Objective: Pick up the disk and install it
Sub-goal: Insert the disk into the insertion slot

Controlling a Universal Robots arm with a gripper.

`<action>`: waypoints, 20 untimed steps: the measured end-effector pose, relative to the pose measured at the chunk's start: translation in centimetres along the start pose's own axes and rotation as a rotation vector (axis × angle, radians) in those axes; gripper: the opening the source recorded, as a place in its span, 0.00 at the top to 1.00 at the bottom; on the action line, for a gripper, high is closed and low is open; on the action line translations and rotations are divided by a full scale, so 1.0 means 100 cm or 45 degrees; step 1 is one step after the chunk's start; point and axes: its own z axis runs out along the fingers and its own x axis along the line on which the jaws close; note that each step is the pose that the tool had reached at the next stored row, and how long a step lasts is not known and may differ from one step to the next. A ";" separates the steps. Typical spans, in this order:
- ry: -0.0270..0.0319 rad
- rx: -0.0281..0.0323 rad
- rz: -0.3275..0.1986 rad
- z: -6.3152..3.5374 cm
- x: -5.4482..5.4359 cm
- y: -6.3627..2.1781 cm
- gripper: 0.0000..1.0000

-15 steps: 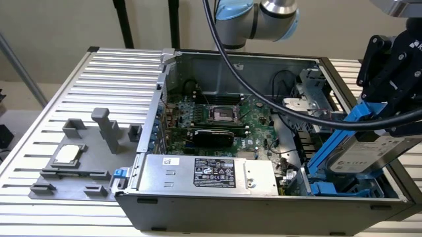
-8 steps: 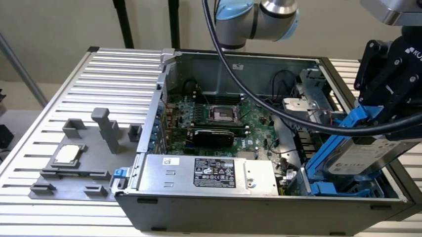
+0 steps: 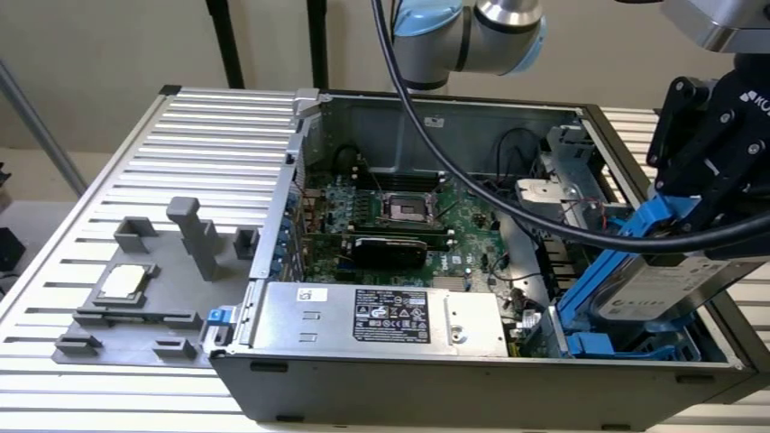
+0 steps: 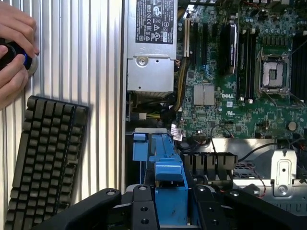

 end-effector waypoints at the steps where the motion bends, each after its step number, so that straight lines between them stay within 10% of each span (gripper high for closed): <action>1: 0.0000 -0.0009 0.000 0.0005 0.000 -0.0001 0.67; 20: -0.0001 -0.0159 0.001 0.0119 -0.001 -0.0033 0.67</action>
